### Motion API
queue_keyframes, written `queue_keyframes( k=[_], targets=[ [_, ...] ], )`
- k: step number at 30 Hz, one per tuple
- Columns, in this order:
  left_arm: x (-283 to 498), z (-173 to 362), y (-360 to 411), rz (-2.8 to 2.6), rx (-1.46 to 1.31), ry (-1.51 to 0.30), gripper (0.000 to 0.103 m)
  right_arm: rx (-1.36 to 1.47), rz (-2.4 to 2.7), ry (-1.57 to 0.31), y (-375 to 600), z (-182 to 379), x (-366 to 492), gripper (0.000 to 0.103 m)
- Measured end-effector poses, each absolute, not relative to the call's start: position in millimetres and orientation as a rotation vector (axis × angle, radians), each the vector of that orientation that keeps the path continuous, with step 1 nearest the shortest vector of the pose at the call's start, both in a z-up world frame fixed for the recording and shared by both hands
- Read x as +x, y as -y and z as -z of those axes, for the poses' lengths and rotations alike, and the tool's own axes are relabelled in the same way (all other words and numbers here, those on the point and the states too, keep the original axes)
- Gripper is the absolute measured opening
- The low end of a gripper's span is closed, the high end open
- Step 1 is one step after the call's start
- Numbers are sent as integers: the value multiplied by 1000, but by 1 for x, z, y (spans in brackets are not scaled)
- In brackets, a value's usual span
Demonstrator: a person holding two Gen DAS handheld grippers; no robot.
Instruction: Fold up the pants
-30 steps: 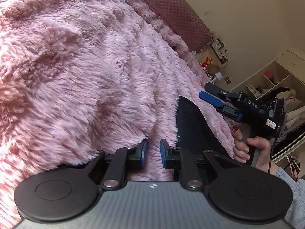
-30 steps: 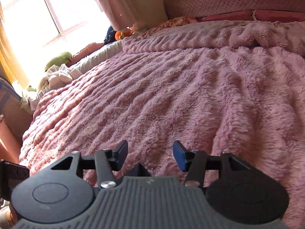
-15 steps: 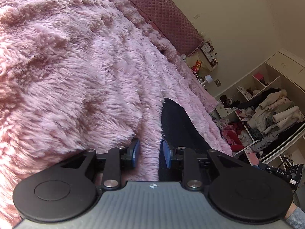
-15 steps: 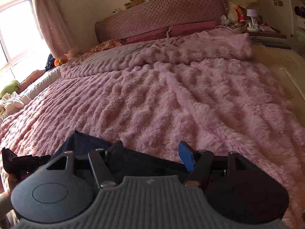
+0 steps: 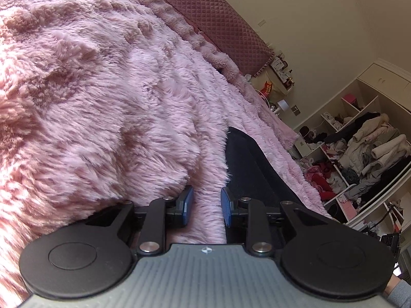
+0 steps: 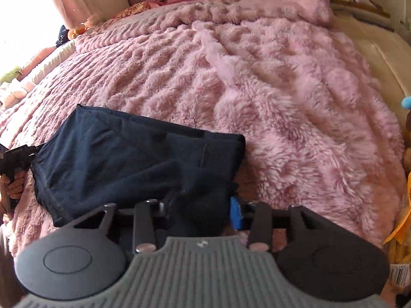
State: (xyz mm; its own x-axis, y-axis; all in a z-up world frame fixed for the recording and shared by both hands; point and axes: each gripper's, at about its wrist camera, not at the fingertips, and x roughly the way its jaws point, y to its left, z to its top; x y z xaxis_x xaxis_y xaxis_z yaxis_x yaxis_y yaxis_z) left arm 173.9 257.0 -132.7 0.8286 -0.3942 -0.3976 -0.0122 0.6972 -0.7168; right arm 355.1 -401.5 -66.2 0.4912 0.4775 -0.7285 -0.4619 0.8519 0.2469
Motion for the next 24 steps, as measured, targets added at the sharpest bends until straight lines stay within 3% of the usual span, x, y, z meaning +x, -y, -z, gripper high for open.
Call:
queue_keyframes(
  k=[1,2,13,14,16,19,22,24],
  targets=[
    [173,133,-256,225,-776,-565,30,-1,-568,-844,401,62,349,9],
    [173,133,-256,225,-776,-564,30,4,-570,-813,403,58,345,4],
    [172,134,-255,227,-780,-560,30,-33,-532,-654,397,22,325,3],
    [172,134,-255,227,-780,-560,30,-37,-525,-655,398,26,326,3],
    [171,134,-256,228,-781,-560,30,-135,-393,-707,396,44,332,14],
    [171,134,-255,227,-778,-560,30,-251,-135,-852,400,75,342,18],
    [171,134,-256,228,-776,-560,30,-62,-87,-798,419,66,329,33],
    [170,134,-256,228,-775,-560,30,9,-100,-741,420,52,318,36]
  ],
)
